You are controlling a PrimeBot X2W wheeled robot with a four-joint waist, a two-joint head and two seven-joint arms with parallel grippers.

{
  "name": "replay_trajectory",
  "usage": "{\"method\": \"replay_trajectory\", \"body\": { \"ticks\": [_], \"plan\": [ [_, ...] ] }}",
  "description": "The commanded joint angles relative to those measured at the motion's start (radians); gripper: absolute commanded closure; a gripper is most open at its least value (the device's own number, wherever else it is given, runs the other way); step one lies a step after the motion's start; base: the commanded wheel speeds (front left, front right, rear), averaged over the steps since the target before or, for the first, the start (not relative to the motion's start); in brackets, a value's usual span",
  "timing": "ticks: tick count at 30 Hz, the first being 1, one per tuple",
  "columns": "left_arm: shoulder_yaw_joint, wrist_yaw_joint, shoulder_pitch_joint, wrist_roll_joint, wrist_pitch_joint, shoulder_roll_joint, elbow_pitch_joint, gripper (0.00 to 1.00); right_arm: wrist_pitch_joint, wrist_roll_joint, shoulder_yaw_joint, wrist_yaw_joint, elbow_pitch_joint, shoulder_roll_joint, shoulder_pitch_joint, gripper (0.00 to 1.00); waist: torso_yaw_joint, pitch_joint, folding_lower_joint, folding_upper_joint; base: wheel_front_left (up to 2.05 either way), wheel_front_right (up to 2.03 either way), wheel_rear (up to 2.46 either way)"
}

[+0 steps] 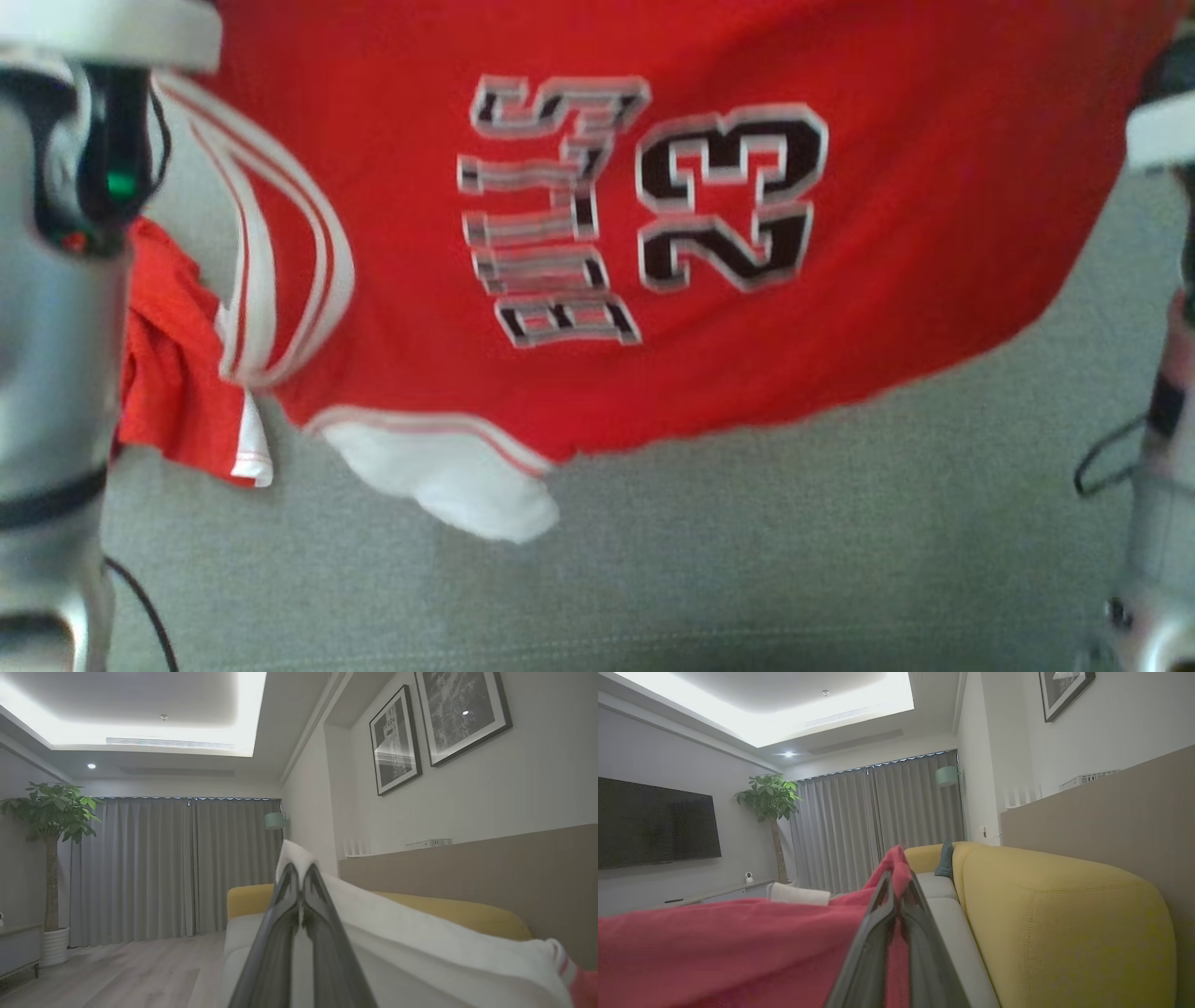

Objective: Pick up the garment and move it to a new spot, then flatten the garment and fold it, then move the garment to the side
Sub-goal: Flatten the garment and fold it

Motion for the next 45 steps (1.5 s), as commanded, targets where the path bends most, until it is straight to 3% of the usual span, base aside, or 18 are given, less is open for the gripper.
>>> {"method": "replay_trajectory", "body": {
  "ticks": [1, 7, 8, 17, 22, 28, 36, 45],
  "plan": [
    [0.026, -0.016, -0.108, 0.000, -0.022, 0.026, 0.039, 1.00, -0.018, 0.012, 0.029, -0.001, 0.015, 0.004, -0.101, 1.00, -0.007, 0.028, 0.0000, 0.0000, 0.00, 0.00, 0.00],
    [0.000, -0.068, -0.281, 0.024, -0.123, -0.005, 0.295, 1.00, -0.127, 0.038, 0.065, -0.001, 0.242, 0.015, -0.291, 1.00, -0.019, 0.075, 0.0000, 0.0000, 0.00, 0.00, 0.00],
    [0.000, -0.068, -0.281, 0.024, -0.123, -0.005, 0.295, 1.00, -0.127, 0.038, 0.065, -0.001, 0.242, 0.015, -0.291, 1.00, -0.019, 0.075, 0.0000, 0.0000, 0.00, 0.00, 0.00],
    [0.020, -0.104, -0.492, 0.062, -0.171, -0.053, 0.555, 1.00, -0.334, 0.079, 0.160, -0.001, 0.658, 0.026, -0.552, 1.00, -0.029, 0.144, 0.0000, 0.0000, 0.00, 0.00, 0.00],
    [0.055, -0.123, -0.442, 0.047, -0.171, -0.111, 0.693, 1.00, -0.402, 0.087, 0.250, -0.001, 0.941, 0.022, -0.626, 1.00, -0.007, 0.229, 0.0000, 0.0000, 0.00, 0.00, 0.00],
    [0.095, -0.143, -0.342, 0.022, -0.171, -0.169, 0.821, 1.00, -0.458, 0.099, 0.291, -0.001, 1.172, 0.038, -0.617, 1.00, 0.010, 0.282, 0.0000, 0.0000, 0.00, 0.00, 0.00],
    [0.150, -0.153, -0.194, 0.049, -0.171, -0.190, 0.833, 1.00, -0.502, 0.168, 0.360, -0.001, 1.278, 0.036, -0.507, 1.00, 0.018, 0.289, 0.0000, 0.0000, 0.00, 0.00, 0.00],
    [0.276, -0.156, 0.100, 0.065, -0.171, -0.204, 0.694, 1.00, -0.533, 0.277, 0.412, -0.001, 1.227, 0.011, -0.274, 1.00, 0.021, 0.200, 0.0000, 0.0000, 0.00, 0.00, 0.00]
  ]
}}
